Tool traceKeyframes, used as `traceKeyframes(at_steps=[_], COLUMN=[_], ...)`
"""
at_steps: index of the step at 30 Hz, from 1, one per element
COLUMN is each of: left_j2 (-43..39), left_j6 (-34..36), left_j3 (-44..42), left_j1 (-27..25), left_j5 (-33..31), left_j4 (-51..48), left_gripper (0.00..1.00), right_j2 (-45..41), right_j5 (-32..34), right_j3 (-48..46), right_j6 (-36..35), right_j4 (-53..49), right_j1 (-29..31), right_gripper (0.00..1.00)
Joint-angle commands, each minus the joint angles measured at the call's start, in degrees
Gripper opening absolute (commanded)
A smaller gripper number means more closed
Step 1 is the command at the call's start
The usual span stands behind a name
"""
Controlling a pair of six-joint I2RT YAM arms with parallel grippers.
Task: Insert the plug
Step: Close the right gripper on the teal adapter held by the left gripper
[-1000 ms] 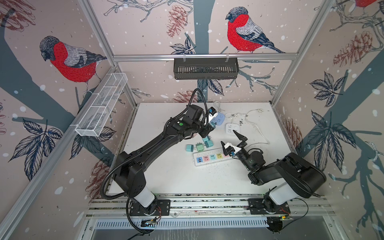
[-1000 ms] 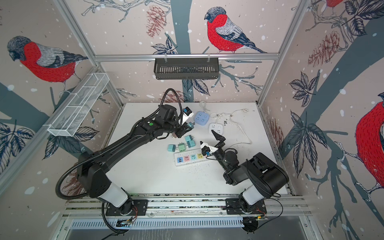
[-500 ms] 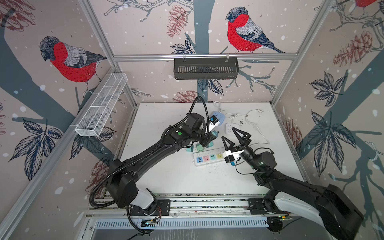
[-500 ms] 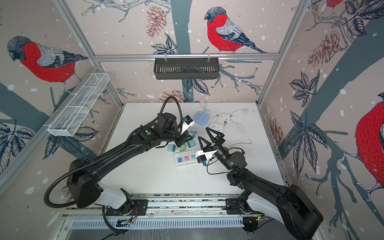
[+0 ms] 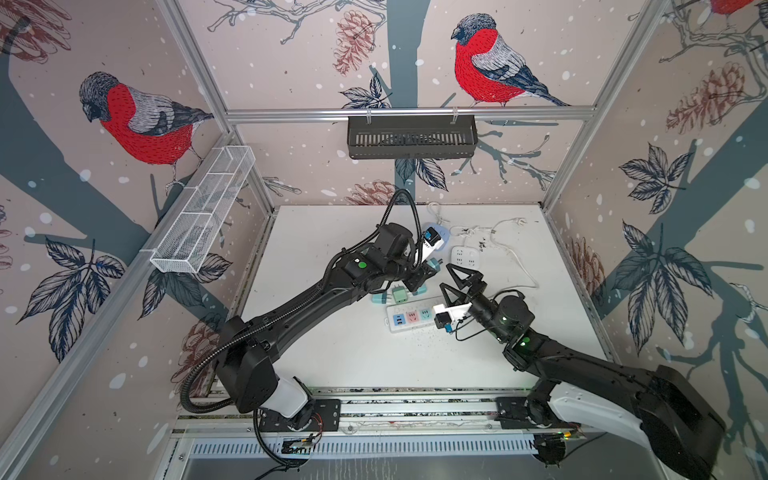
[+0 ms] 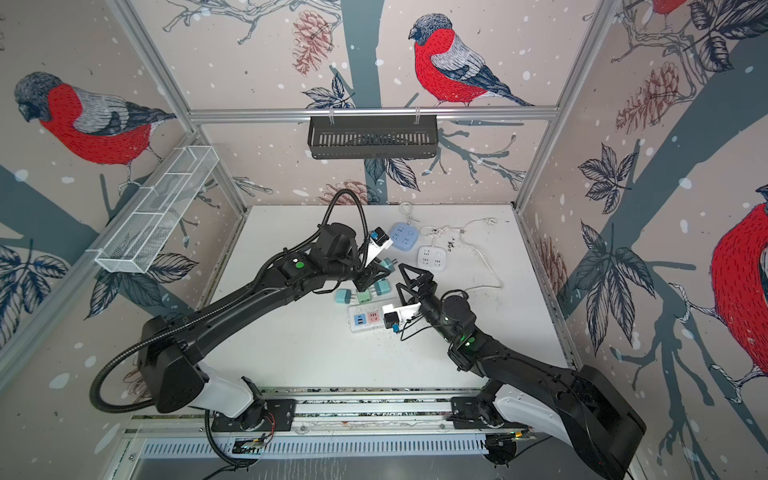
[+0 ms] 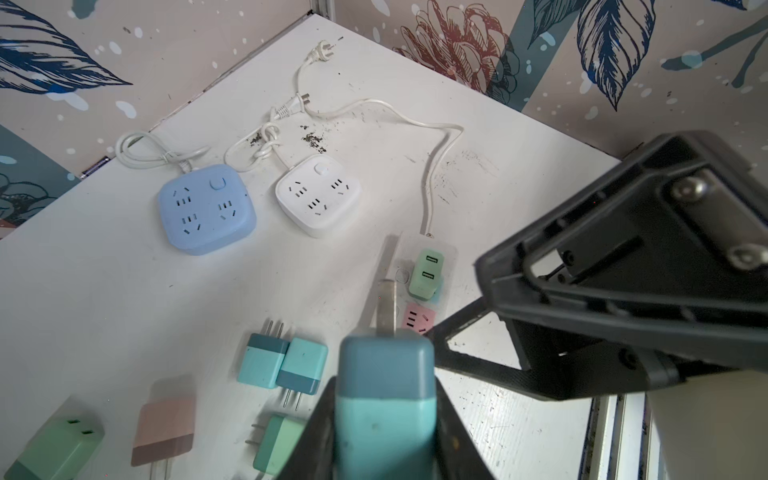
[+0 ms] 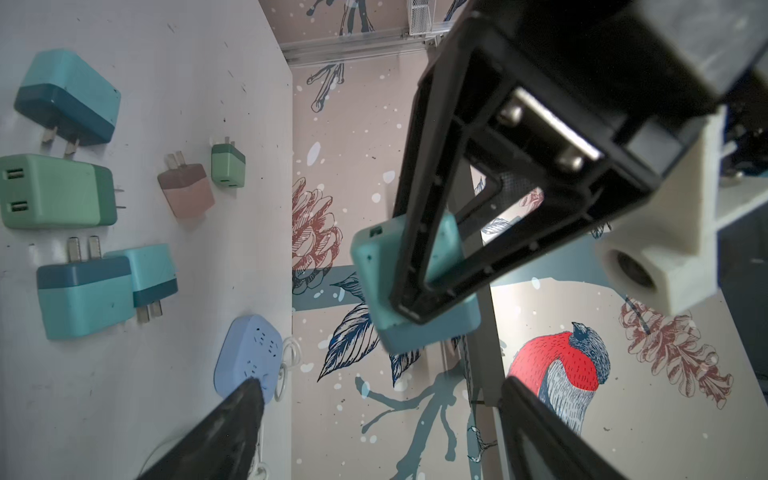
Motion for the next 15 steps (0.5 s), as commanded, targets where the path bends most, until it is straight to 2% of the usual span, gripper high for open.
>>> traceKeyframes(at_steps=[1,15], left_j2=[0.83,2.15], left_j6=[1.27,2.75], left_j3=[0.98,2.17], left_j1=[-0.74,-2.46], left_j5=[-0.80,-1.60], left_j4=[-0.65,-1.82], left_gripper=[0.00,0.00], right_j2=[2.59,5.64], right_j5=[5.01,9.57], right_j3=[0.25,1.28], right_j6=[-4.04,-6.86], right_j4=[2.94,5.87], right_j1=[1.47,3.15], right_gripper=[0.91,0.84])
